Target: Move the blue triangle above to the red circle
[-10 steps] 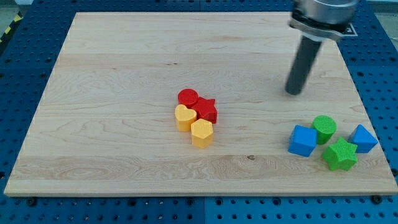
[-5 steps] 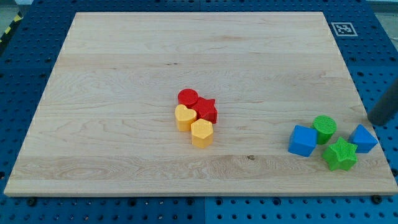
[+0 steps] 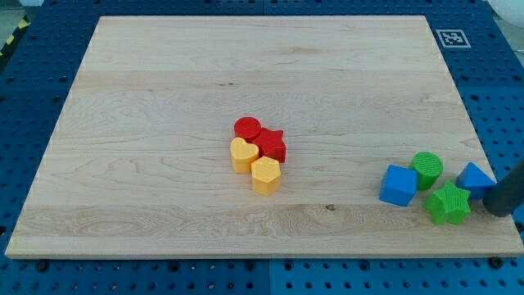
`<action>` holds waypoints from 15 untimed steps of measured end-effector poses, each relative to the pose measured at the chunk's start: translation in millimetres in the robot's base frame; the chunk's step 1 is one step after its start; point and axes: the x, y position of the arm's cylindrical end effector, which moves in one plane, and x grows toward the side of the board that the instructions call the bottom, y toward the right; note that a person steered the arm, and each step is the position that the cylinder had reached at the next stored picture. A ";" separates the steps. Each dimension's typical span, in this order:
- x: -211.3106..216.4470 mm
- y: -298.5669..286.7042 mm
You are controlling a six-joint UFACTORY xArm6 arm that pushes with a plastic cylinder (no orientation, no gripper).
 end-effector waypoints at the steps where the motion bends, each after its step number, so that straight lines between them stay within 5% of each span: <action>1: -5.8 1.5; 3: -20.2 1.5; 6: 12.0 2.3; 8: -31.0 -9.9; 14: -27.7 -28.0; 15: -58.3 -32.7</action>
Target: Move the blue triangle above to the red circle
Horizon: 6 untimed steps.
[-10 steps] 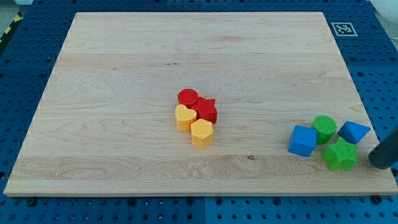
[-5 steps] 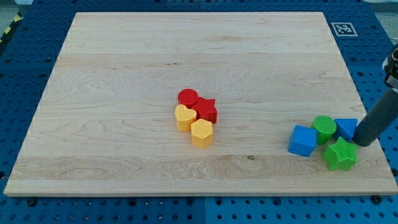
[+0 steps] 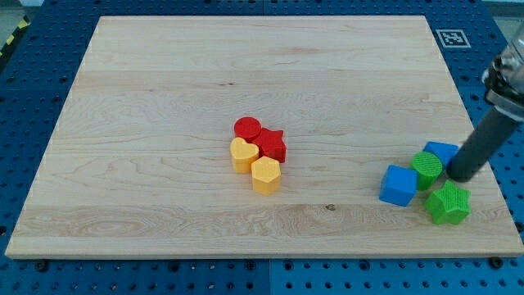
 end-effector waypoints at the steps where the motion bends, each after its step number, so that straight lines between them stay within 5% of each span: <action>1: -21.8 -17.1; 6: -99.6 -126.2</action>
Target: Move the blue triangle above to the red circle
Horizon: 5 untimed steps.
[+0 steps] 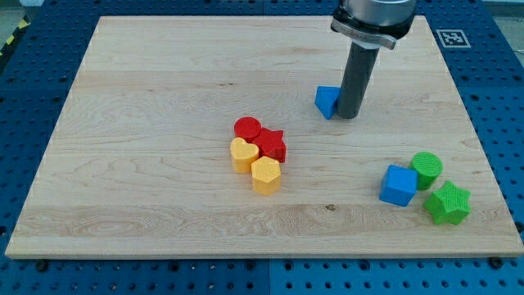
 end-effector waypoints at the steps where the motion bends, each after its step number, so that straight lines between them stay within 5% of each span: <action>1: -20.4 1.1; 5: -20.4 -66.4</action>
